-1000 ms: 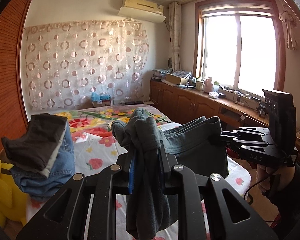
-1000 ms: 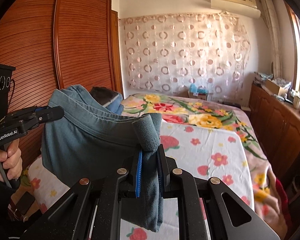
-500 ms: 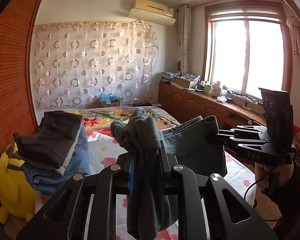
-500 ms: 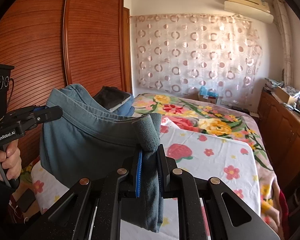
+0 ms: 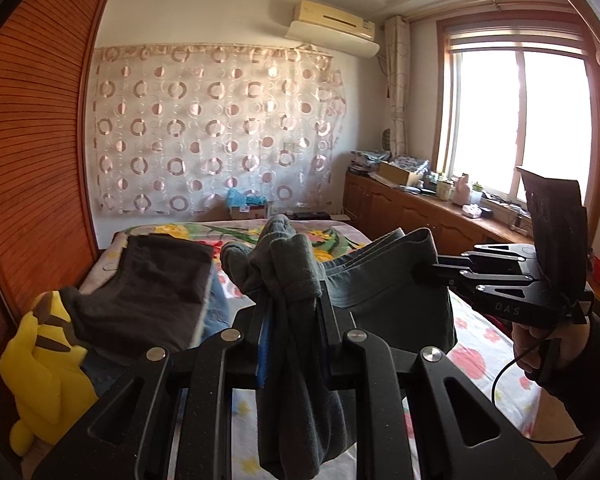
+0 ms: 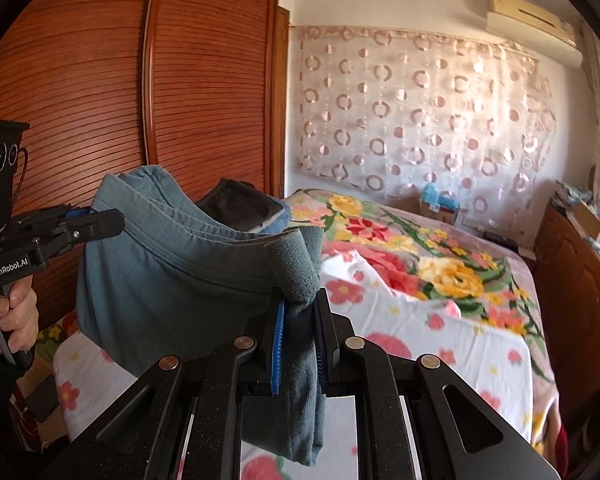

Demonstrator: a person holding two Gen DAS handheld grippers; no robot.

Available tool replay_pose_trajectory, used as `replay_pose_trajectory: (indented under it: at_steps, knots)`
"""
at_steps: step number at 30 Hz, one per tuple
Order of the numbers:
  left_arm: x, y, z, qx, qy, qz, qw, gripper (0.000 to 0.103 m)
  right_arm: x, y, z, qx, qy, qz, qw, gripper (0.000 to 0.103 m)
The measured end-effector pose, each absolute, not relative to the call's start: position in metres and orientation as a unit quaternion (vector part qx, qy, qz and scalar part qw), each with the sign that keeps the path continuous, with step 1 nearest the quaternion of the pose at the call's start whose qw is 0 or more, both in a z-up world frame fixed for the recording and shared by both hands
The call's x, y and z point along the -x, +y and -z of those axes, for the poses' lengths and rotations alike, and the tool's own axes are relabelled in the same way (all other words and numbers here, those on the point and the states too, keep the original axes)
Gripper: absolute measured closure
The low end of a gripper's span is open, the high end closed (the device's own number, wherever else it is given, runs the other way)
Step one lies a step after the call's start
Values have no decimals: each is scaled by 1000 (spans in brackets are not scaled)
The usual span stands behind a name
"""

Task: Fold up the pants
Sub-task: 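Lift the folded shorts off the bed with both grippers, then carry the held shorts with both grippers over the stack of folded jeans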

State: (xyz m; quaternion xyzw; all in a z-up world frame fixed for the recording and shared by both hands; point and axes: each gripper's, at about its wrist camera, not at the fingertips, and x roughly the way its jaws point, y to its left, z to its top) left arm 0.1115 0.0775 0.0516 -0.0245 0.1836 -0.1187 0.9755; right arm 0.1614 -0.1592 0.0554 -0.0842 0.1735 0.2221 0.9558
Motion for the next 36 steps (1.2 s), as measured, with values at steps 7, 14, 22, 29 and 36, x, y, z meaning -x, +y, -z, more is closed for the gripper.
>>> replay_pose_trajectory:
  at_steps: [7, 14, 22, 29, 36]
  knots:
    - [-132, 102, -61, 23, 177, 99, 979, 83, -202, -146, -63, 111, 164, -238, 951, 90]
    - [-147, 123, -72, 18, 168, 72, 983, 83, -246, -139, -71, 104, 140, -258, 950, 90]
    - [-159, 135, -70, 22, 171, 23, 985, 83, -299, -130, -55, 117, 94, -297, 943, 90]
    - [-169, 143, -53, 29, 185, -15, 982, 83, -348, -121, -29, 117, 80, -331, 933, 90]
    - [-168, 148, -49, 31, 185, -37, 982, 83, -375, -114, -24, 106, 81, -353, 926, 90]
